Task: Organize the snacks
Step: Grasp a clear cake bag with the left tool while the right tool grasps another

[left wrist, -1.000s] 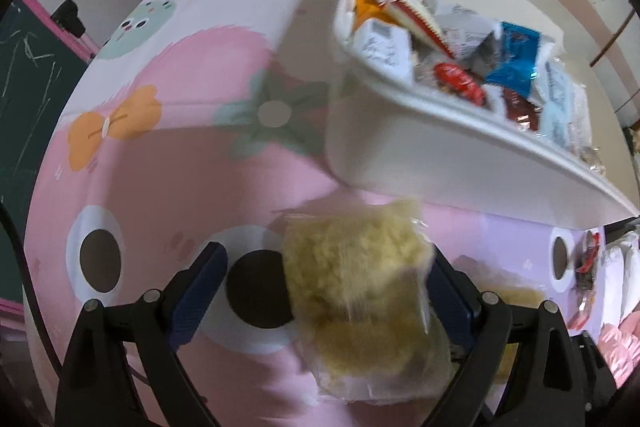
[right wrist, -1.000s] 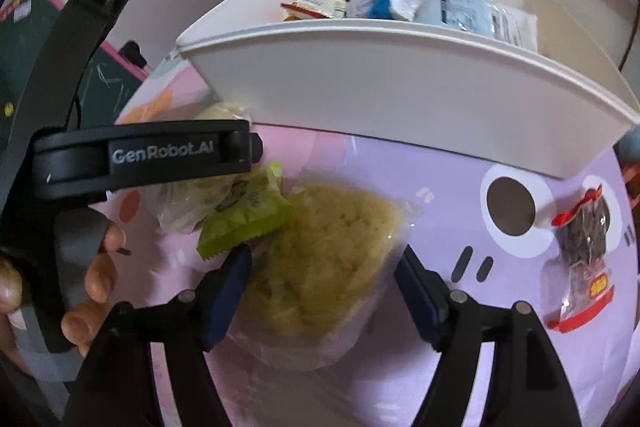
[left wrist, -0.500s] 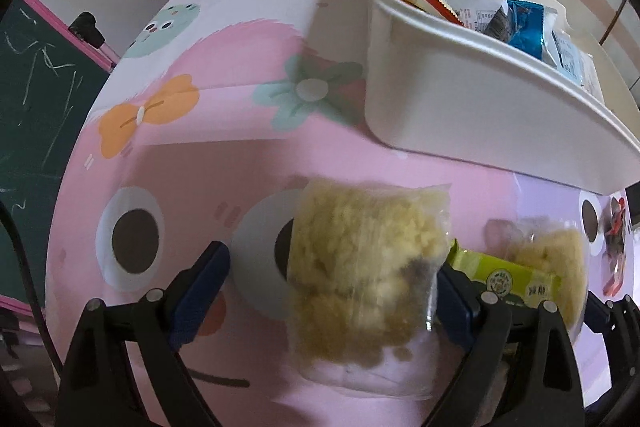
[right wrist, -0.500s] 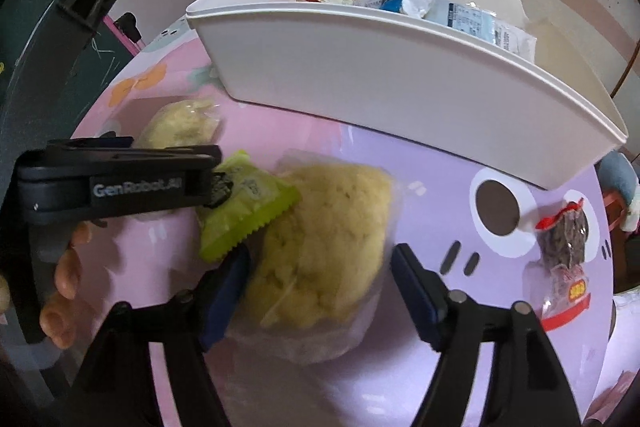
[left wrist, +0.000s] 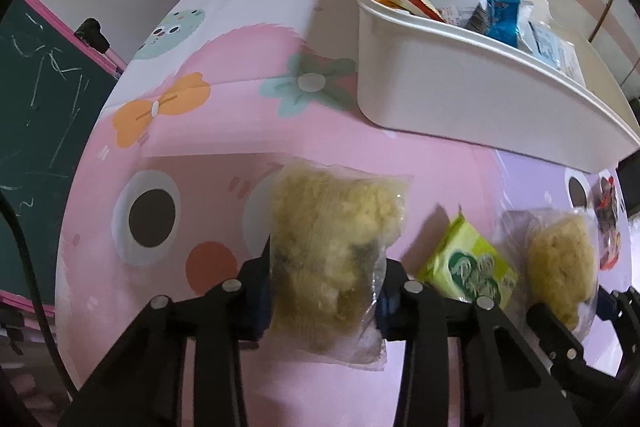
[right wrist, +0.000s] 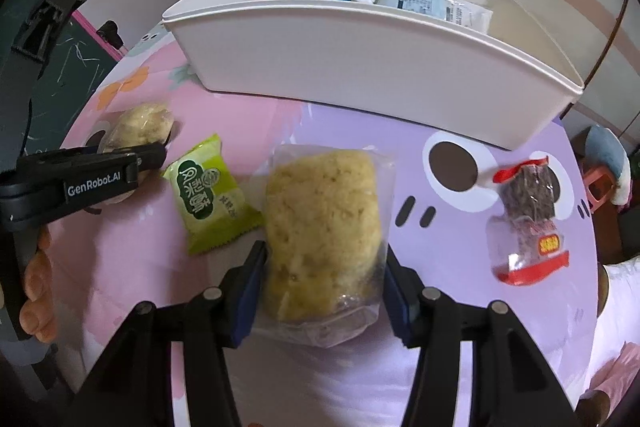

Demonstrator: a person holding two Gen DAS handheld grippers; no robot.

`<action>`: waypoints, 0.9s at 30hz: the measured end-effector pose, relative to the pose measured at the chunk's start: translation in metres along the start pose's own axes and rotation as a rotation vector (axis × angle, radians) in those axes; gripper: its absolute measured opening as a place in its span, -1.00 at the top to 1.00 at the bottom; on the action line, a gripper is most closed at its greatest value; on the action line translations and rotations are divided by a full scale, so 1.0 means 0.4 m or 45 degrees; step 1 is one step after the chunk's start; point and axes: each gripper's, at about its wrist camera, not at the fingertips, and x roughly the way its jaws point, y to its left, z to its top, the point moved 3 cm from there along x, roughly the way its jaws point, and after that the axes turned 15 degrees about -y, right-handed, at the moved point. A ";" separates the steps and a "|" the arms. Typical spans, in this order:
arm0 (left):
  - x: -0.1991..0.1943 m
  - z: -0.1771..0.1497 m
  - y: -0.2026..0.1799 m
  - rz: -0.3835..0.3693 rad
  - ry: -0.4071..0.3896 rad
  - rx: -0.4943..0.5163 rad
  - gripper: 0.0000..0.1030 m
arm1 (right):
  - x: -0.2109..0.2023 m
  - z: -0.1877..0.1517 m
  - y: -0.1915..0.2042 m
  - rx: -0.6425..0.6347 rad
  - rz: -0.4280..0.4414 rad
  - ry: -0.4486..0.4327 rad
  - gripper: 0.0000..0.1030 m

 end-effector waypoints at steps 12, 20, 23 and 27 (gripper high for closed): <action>-0.155 -0.039 -0.022 -0.071 -0.051 0.016 0.35 | -0.122 -0.011 0.003 0.009 0.001 -0.085 -0.03; -0.349 0.025 -0.077 -0.184 -0.201 0.065 0.35 | -0.260 0.041 0.009 0.003 0.001 -0.242 -0.03; -0.427 0.085 -0.099 -0.220 -0.285 0.086 0.35 | -0.333 0.104 -0.011 0.015 0.005 -0.341 -0.03; -0.509 0.178 -0.126 -0.240 -0.392 0.139 0.35 | -0.426 0.215 -0.050 0.021 -0.013 -0.474 -0.03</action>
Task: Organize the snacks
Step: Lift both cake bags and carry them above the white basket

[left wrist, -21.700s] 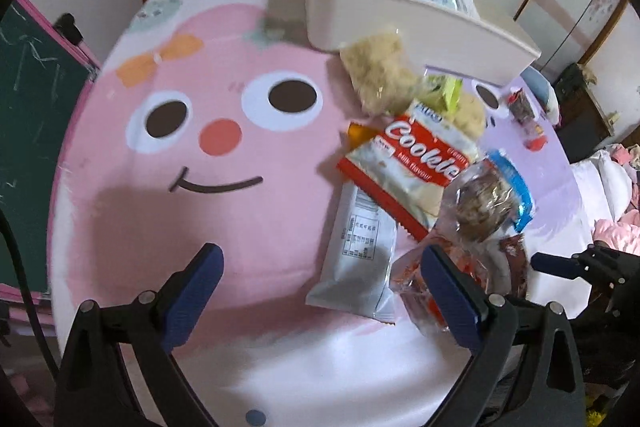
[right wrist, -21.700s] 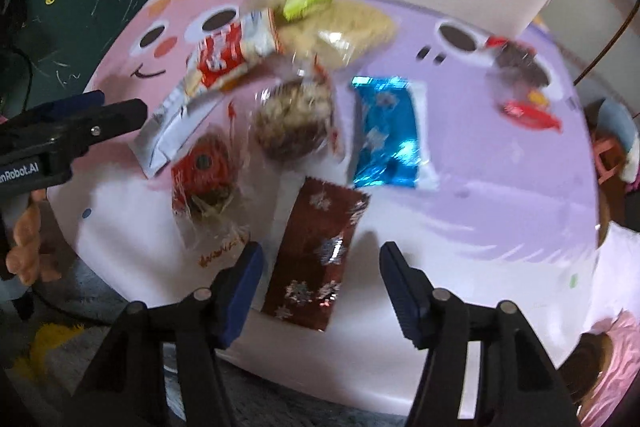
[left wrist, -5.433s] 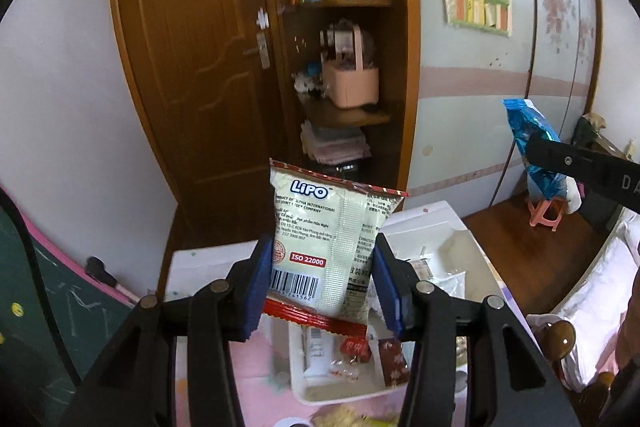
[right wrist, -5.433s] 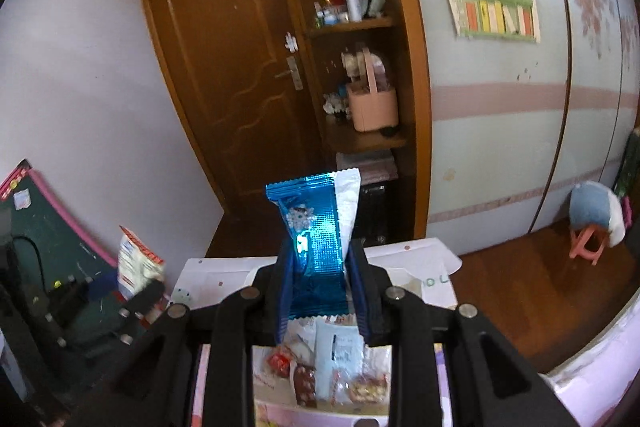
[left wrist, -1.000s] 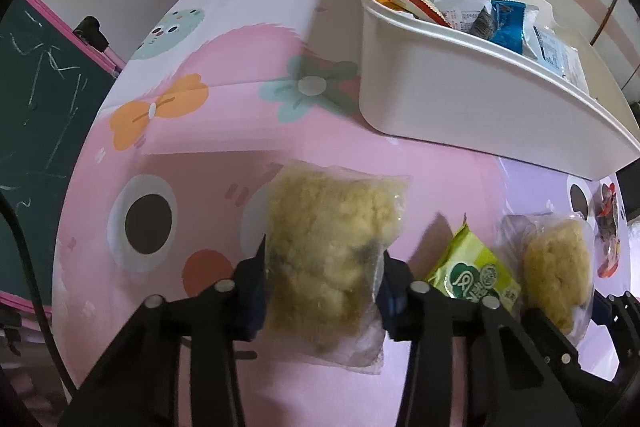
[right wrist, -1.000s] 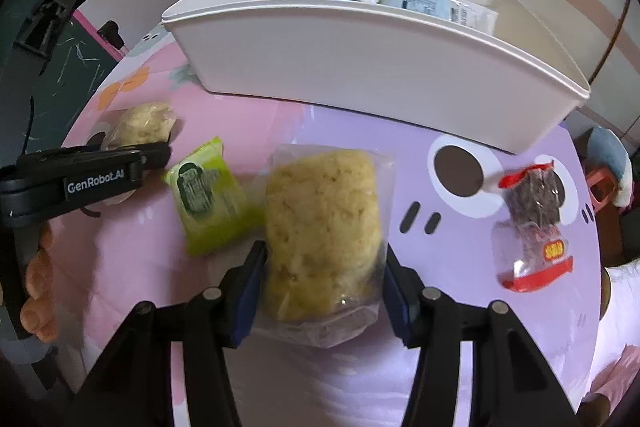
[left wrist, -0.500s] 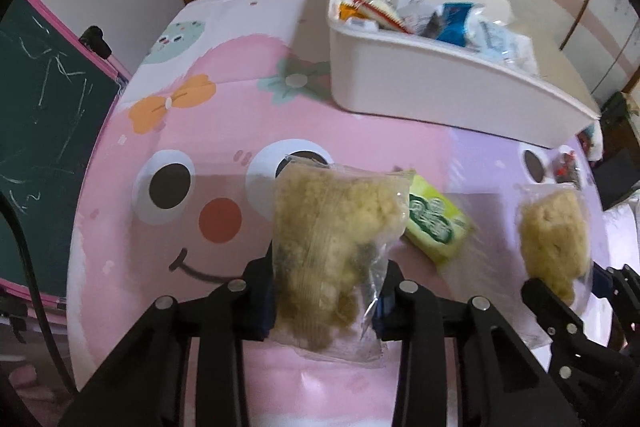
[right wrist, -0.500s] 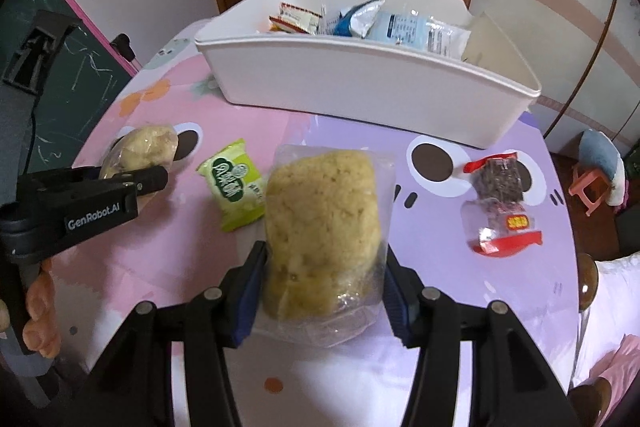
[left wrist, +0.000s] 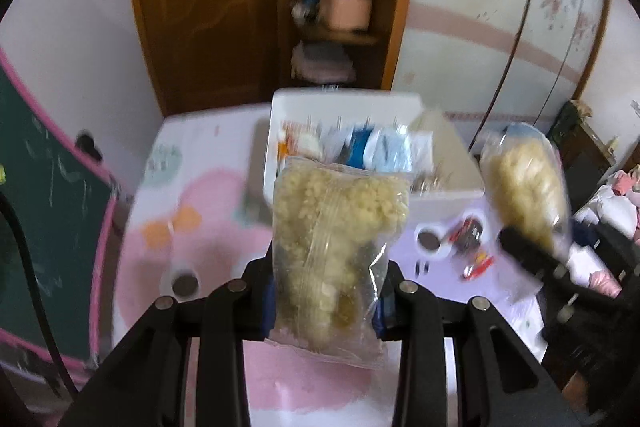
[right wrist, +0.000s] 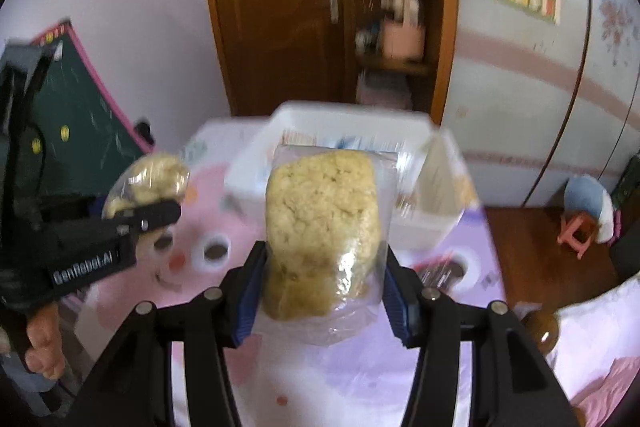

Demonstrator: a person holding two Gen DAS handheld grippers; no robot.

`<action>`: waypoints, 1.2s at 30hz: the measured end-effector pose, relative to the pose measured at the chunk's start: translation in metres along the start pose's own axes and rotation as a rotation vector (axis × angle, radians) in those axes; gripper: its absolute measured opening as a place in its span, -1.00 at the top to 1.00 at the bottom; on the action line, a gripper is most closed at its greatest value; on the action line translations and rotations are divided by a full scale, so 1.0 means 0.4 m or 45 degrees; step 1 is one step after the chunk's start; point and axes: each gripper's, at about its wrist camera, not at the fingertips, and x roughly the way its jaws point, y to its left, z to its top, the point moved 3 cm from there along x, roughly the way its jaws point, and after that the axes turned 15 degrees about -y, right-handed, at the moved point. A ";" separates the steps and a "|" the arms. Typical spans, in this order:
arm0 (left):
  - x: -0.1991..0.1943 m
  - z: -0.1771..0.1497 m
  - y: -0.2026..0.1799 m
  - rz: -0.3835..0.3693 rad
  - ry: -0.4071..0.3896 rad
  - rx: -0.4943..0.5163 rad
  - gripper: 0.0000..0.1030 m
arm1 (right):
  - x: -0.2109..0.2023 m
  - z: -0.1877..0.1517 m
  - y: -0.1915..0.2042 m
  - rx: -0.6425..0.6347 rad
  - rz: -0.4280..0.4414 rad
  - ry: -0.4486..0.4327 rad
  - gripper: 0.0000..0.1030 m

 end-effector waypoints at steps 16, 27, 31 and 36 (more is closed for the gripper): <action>0.155 0.351 -0.053 0.079 -0.118 0.126 0.34 | 0.066 0.413 -0.092 -0.085 -0.160 -0.349 -0.03; 0.416 0.350 -0.029 0.081 -0.023 0.091 0.34 | 0.333 0.380 -0.139 -0.041 -0.158 -0.161 -0.04; 0.501 0.319 -0.023 0.089 0.034 0.084 0.34 | 0.407 0.342 -0.160 -0.025 -0.162 -0.090 -0.04; 0.569 0.284 -0.014 0.092 0.081 0.073 0.33 | 0.482 0.290 -0.175 -0.010 -0.172 -0.005 -0.04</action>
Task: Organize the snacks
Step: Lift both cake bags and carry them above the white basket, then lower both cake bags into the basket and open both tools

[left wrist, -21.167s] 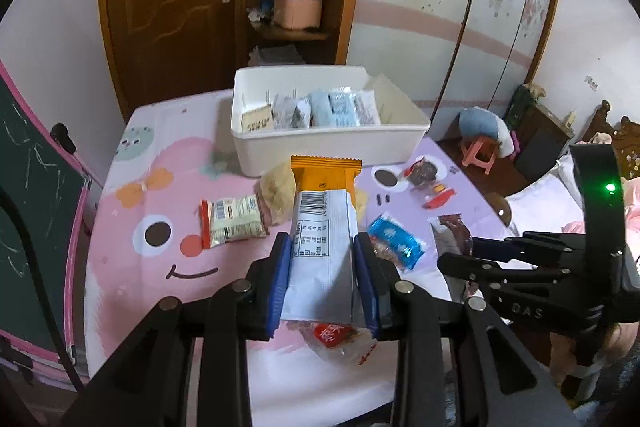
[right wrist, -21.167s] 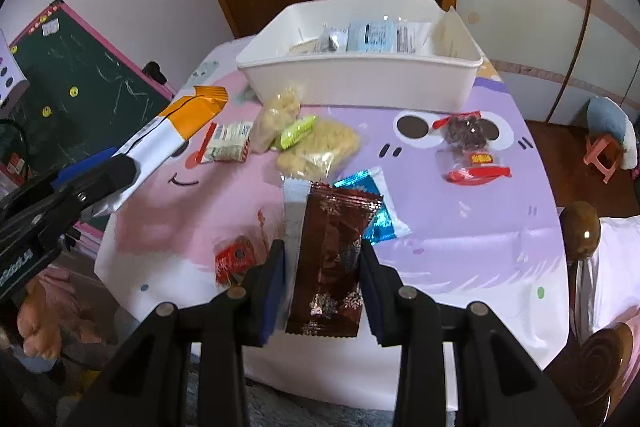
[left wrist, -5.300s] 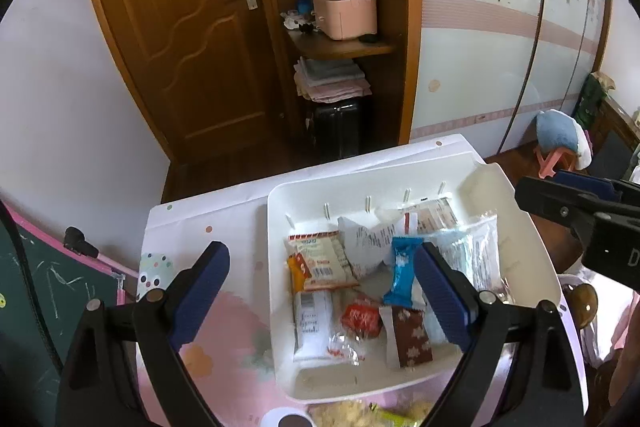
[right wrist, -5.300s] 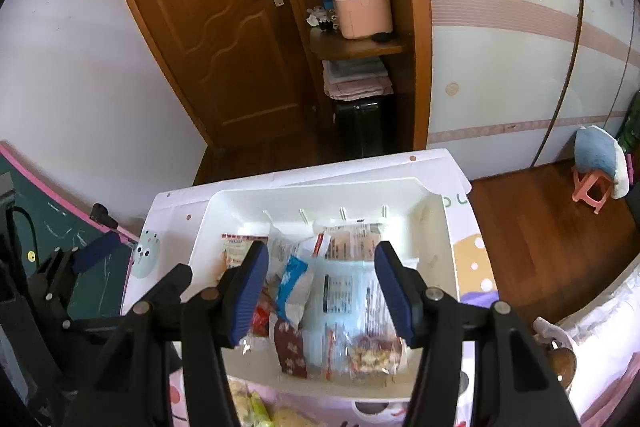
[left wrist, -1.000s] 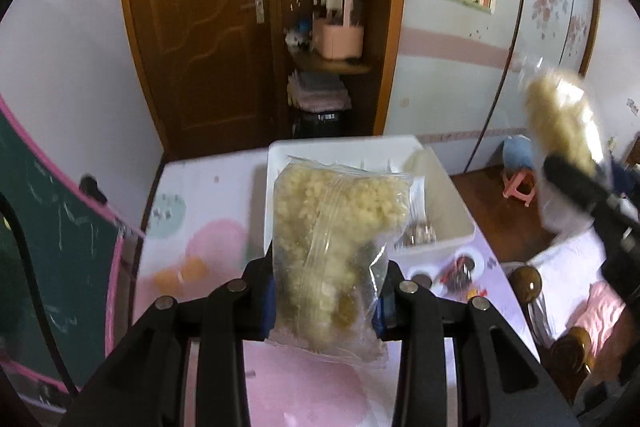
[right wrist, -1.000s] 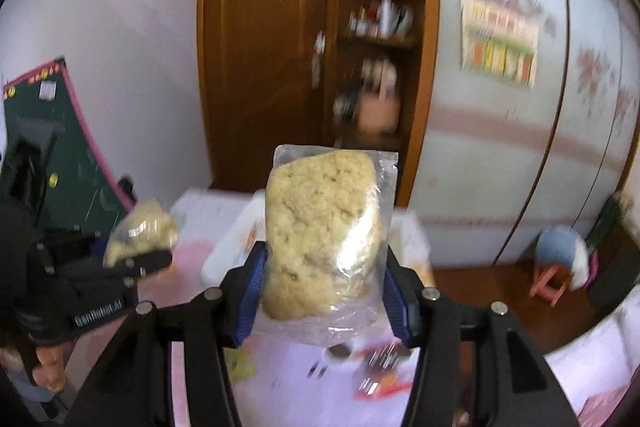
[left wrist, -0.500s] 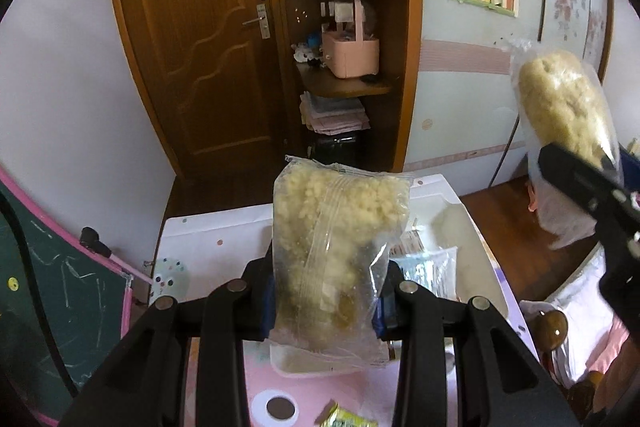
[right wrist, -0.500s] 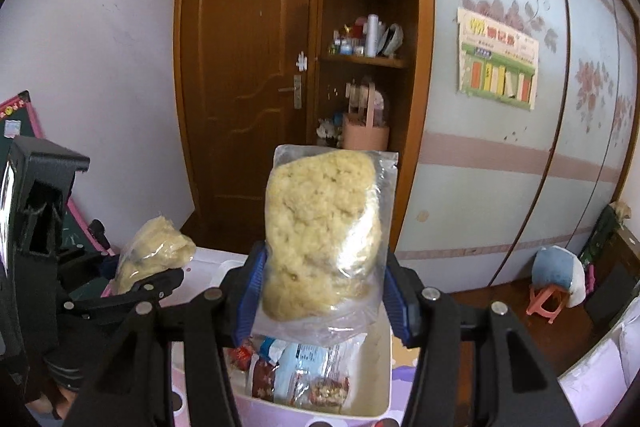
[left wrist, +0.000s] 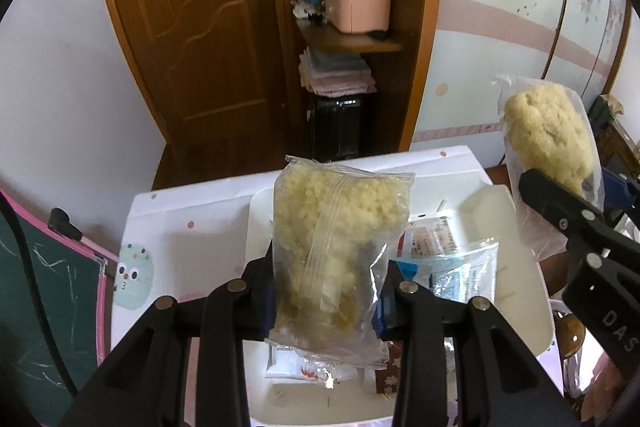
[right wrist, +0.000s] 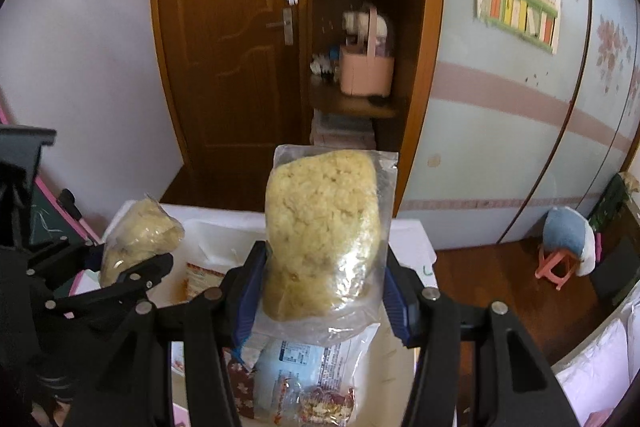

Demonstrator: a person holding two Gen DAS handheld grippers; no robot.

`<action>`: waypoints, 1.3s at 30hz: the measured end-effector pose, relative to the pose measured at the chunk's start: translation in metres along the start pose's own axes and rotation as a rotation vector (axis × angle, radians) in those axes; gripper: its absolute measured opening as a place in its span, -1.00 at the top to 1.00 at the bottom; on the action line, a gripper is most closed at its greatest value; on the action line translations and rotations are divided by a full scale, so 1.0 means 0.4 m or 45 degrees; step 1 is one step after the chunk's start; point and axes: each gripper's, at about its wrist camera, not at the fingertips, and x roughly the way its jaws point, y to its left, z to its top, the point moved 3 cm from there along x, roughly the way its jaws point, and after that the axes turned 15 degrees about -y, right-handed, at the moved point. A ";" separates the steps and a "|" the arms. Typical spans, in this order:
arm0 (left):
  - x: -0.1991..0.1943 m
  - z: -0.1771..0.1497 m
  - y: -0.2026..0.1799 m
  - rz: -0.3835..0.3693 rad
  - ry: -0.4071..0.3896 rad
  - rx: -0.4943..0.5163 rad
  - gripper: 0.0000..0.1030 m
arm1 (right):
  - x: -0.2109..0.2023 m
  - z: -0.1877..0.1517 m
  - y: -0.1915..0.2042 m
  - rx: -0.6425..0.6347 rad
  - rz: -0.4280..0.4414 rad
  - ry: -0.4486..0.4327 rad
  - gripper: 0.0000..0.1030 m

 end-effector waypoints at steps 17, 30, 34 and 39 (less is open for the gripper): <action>0.092 -0.096 -0.045 0.027 0.048 0.147 -0.79 | 0.124 -0.094 -0.012 0.000 0.009 0.131 -0.23; 0.058 -0.109 -0.058 0.032 0.037 0.210 -0.79 | 0.111 -0.117 -0.004 -0.009 0.045 0.172 -0.23; 0.031 -0.106 -0.055 0.039 0.027 0.216 -0.79 | 0.091 -0.118 0.002 -0.025 0.049 0.173 -0.23; -0.033 -0.094 -0.048 0.046 0.001 0.221 -0.79 | 0.043 -0.103 0.001 -0.030 0.041 0.163 -0.23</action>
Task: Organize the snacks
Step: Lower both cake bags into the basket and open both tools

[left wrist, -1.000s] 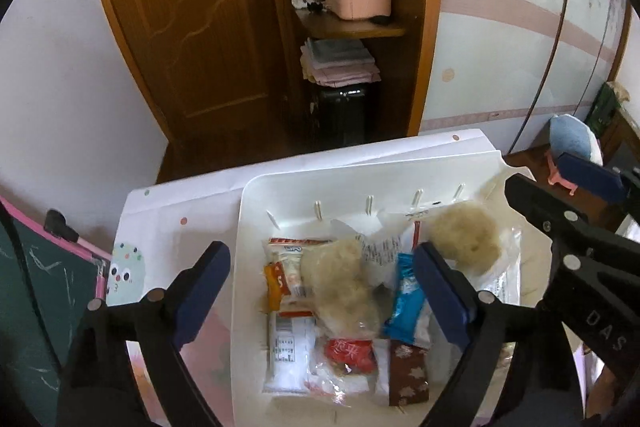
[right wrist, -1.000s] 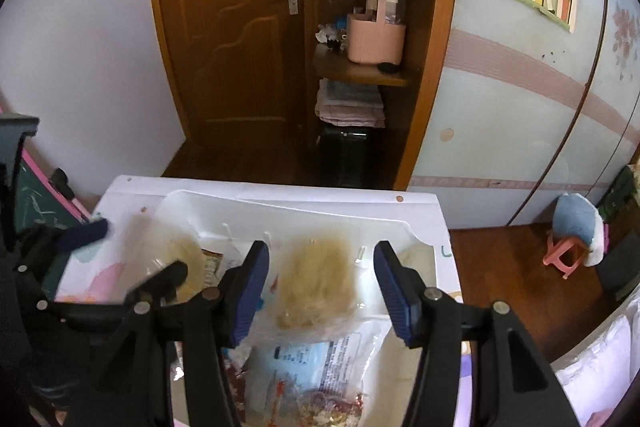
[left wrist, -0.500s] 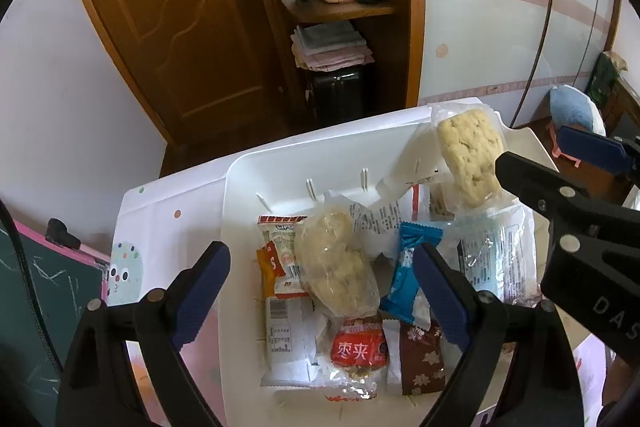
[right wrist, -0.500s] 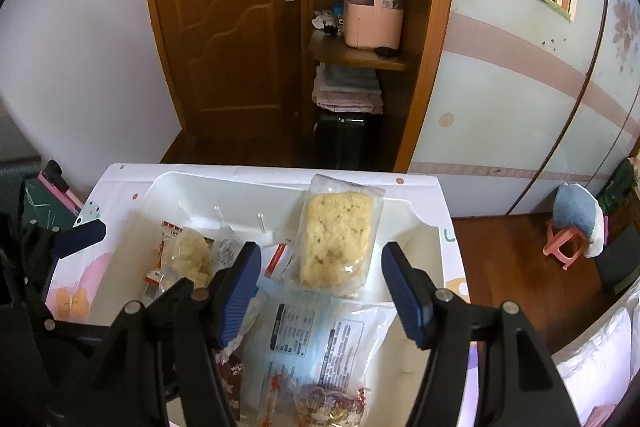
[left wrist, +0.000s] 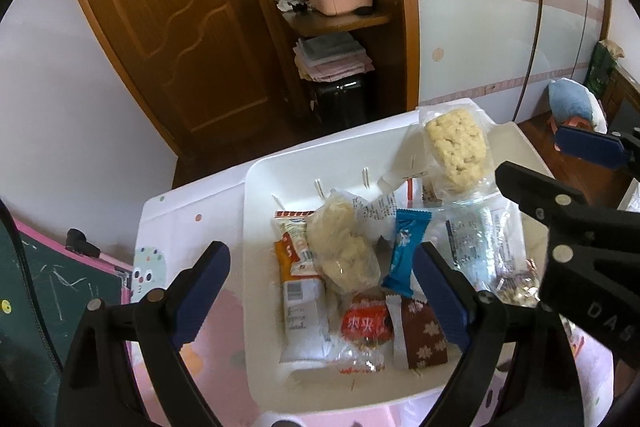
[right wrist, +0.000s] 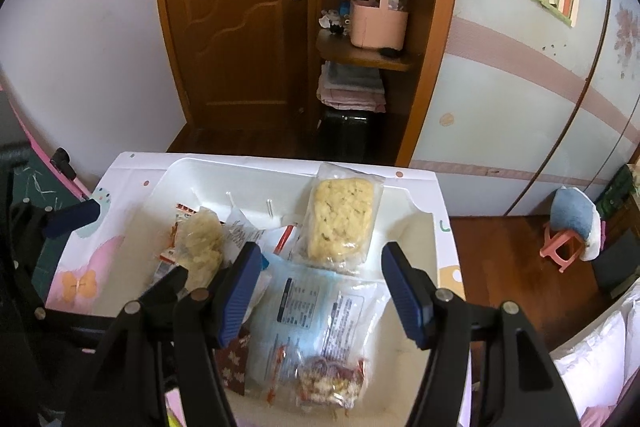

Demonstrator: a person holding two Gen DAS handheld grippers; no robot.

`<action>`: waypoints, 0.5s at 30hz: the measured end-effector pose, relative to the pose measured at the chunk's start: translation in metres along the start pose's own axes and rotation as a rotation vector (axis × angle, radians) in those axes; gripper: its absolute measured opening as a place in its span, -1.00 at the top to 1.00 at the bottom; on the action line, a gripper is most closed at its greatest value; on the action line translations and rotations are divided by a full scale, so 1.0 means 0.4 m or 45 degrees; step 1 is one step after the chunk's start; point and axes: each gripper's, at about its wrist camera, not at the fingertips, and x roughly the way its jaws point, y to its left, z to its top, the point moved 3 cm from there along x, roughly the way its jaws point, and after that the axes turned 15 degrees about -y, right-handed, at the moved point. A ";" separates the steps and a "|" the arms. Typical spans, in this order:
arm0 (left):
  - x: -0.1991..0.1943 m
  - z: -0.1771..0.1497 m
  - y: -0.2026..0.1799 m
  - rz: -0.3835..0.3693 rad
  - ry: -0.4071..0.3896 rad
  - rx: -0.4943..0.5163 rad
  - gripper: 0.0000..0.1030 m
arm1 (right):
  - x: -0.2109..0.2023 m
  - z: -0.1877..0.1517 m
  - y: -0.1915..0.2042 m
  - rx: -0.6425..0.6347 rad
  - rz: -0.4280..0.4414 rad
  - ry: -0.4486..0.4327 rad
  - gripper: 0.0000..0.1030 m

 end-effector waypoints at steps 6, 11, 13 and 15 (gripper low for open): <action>-0.137 0.017 0.014 -0.001 -0.074 -0.002 -0.79 | -0.128 0.023 0.001 -0.008 0.010 -0.052 -0.23; -0.256 0.021 0.012 -0.014 -0.140 0.013 -0.81 | -0.247 0.034 0.014 -0.027 0.019 -0.104 -0.23; -0.305 0.022 0.011 -0.018 -0.167 0.024 -0.83 | -0.294 0.032 0.020 -0.039 0.022 -0.118 -0.23; -0.356 0.021 0.011 -0.024 -0.194 0.035 -0.88 | -0.339 0.030 0.021 -0.055 0.024 -0.136 -0.23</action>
